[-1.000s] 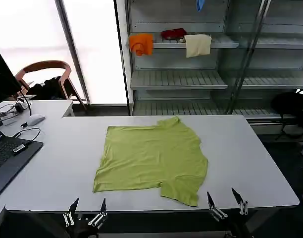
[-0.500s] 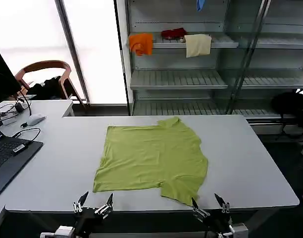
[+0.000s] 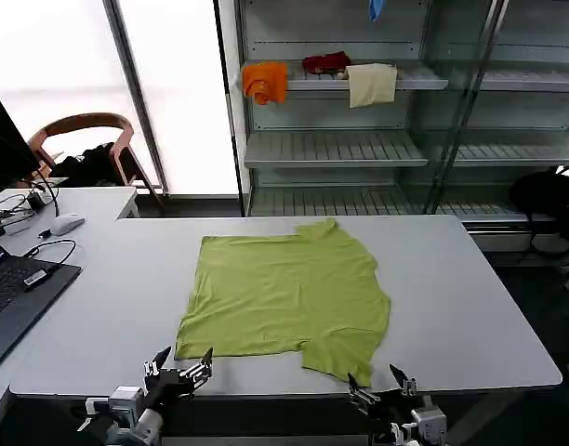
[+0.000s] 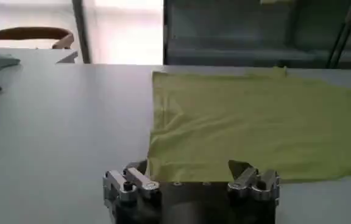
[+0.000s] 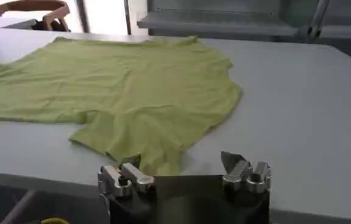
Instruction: Fold and organize the clothes.
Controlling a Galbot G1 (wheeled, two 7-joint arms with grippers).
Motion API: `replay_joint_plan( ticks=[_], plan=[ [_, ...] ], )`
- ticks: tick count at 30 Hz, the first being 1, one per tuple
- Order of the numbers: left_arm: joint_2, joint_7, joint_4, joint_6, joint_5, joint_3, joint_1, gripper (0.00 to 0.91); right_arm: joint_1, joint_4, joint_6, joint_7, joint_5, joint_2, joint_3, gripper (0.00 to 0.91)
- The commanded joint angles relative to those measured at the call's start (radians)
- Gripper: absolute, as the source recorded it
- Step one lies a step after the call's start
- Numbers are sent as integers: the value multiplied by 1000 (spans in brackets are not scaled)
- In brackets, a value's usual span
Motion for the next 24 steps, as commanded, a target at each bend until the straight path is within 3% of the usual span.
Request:
replay_joint_plan(
  ticks=[1,3,4,5,8,9,12,24],
  plan=[
    [-1,20,88,20,-54,-12,-51,584,16,-5,-21,4,6,3,-8,554],
    [-2,24,91,14,-54,-11,-51,413,24,-11,-21,3,6,7,-13,474],
    [-3,25,92,13,-53,-11,-51,272,27,-14,-21,1,5,10,-16,433],
    [-4,25,93,8,-52,-10,-50,151,28,-17,-21,-1,4,11,-18,302],
    [-7,28,93,0,-44,-7,-41,40,31,-21,-21,-3,-1,15,-26,151],
    [-8,31,94,-5,-39,-5,-39,20,32,-22,-21,-2,-2,16,-29,81],
    [-10,34,95,-9,-35,-4,-38,20,48,-27,-21,0,-4,21,-35,0],
    [-13,68,98,-31,-12,0,-24,0,69,-41,-20,-12,-4,27,-40,0]
  ],
)
